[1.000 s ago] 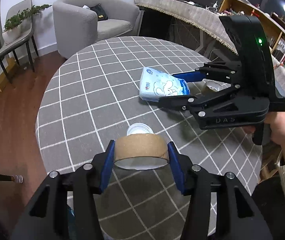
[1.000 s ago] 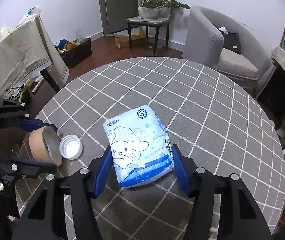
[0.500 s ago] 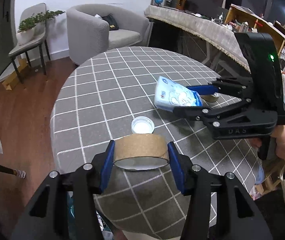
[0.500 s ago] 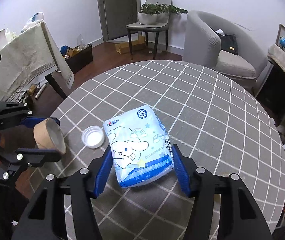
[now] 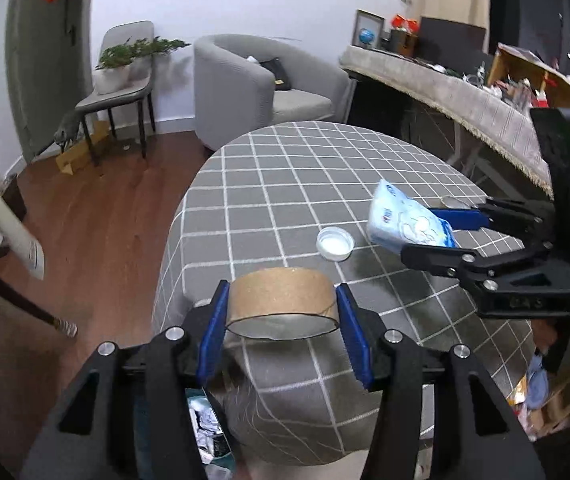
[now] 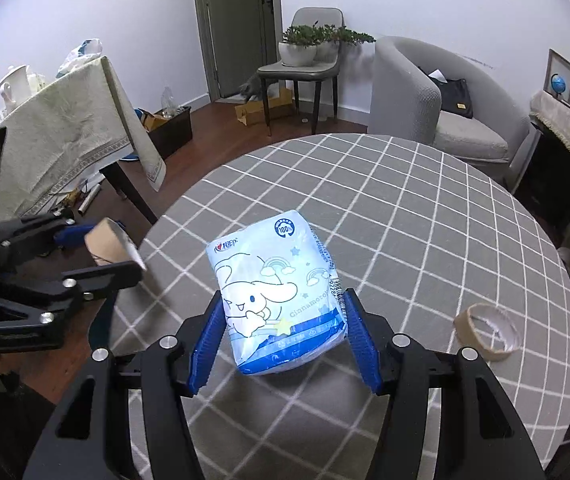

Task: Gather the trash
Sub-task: 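Carry the tape roll and tissue packet over the teal bin with both tools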

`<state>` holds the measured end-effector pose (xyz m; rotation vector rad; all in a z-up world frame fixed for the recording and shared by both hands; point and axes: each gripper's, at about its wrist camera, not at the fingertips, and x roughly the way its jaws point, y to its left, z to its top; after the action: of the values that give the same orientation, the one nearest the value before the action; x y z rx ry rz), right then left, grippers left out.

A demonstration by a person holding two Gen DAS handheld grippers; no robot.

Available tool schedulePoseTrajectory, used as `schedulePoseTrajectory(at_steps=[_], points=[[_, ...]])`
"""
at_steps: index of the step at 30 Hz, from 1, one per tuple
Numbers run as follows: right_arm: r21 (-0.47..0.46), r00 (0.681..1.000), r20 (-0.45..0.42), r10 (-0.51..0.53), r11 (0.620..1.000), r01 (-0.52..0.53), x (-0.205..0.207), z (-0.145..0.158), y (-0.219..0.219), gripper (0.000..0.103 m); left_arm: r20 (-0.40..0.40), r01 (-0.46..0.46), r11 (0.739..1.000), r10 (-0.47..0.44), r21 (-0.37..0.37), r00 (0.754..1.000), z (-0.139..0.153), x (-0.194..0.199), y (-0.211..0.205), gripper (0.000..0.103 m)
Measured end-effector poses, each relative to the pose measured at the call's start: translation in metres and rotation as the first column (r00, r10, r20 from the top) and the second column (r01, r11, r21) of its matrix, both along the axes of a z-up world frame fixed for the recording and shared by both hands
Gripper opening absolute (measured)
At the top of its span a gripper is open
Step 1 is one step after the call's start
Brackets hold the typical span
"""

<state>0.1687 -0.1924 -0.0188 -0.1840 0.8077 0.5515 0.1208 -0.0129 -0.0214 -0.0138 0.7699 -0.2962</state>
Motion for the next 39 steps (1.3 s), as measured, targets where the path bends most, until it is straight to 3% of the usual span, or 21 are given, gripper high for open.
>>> schedulePoseTrajectory(at_steps=[16, 24, 30, 39], points=[[0.056, 0.999, 0.030, 0.043, 0.997, -0.044, -0.054, 0.001, 0.051, 0.059, 0.024, -0.127, 0.991, 0.126, 0.037, 0.992, -0.002, -0.049, 0.044, 0.056], [0.063, 0.996, 0.030, 0.086, 0.994, -0.087, -0.070, -0.002, 0.087, 0.059, -0.061, -0.157, 0.987, 0.159, 0.037, 0.985, -0.028, -0.058, 0.083, 0.057], [0.049, 0.990, 0.019, 0.143, 0.988, -0.143, -0.075, -0.008, 0.128, 0.059, -0.162, -0.207, 0.976, 0.216, 0.069, 0.963, -0.055, -0.056, 0.123, 0.058], [0.029, 0.978, -0.009, 0.210, 0.977, -0.210, -0.079, -0.021, 0.177, 0.059, -0.234, -0.245, 0.966, 0.257, 0.080, 0.938, -0.078, -0.057, 0.162, 0.062]])
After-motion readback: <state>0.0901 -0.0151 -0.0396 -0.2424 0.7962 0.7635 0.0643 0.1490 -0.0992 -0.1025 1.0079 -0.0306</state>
